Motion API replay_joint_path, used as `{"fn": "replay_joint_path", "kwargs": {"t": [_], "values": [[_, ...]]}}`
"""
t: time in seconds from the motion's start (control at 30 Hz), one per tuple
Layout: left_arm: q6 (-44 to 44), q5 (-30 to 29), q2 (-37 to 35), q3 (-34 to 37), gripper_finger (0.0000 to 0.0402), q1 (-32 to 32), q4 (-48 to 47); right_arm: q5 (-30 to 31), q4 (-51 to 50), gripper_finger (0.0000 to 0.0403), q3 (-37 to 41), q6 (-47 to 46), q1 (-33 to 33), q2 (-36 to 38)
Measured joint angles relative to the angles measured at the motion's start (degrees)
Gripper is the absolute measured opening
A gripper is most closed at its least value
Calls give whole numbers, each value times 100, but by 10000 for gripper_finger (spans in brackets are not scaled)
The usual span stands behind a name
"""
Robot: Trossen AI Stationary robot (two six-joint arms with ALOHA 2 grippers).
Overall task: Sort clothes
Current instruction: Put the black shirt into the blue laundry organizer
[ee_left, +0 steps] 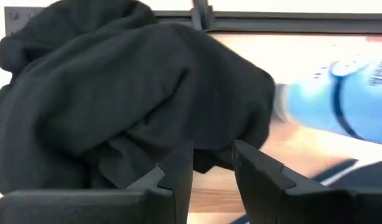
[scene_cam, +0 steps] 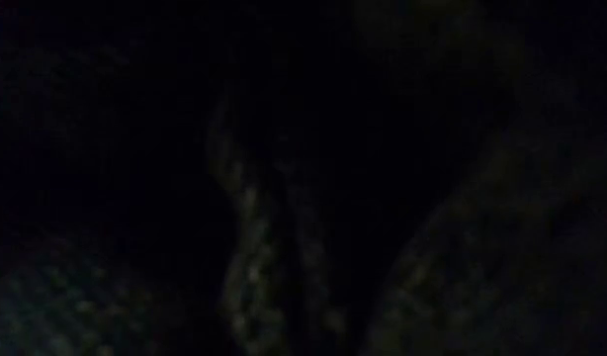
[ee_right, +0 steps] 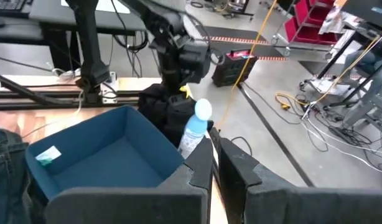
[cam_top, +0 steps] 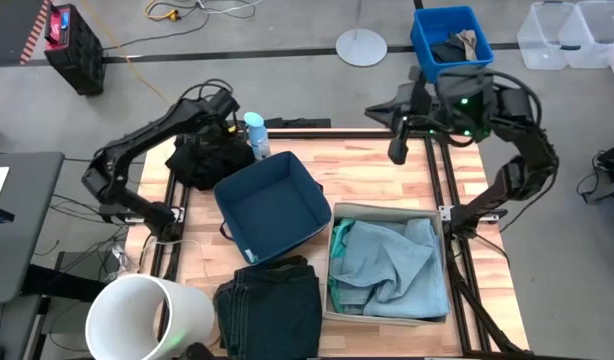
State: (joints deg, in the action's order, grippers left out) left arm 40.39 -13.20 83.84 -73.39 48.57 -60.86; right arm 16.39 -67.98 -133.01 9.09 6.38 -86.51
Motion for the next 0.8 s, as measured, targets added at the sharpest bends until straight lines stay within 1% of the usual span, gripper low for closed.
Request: {"fn": "replay_joint_path", "kwargs": {"t": [0.23, 0.43, 0.6, 0.73, 0.8], "values": [[95, 324, 385, 0, 114, 292, -15, -3, -176, 40, 7, -3, -48, 14], [-34, 540, 548, 3, 152, 386, -13, -10, -167, 40, 7, -70, -117, -1], [-113, 545, 545, 23, 185, 390, -8, -10, -167, 40, 7, -110, -110, -5], [-225, 531, 545, 163, 197, 366, -94, -10, -166, 40, 7, -110, -110, -3], [-270, 392, 545, 264, 199, 306, -117, -10, -167, 40, 7, -112, -110, -3]]}}
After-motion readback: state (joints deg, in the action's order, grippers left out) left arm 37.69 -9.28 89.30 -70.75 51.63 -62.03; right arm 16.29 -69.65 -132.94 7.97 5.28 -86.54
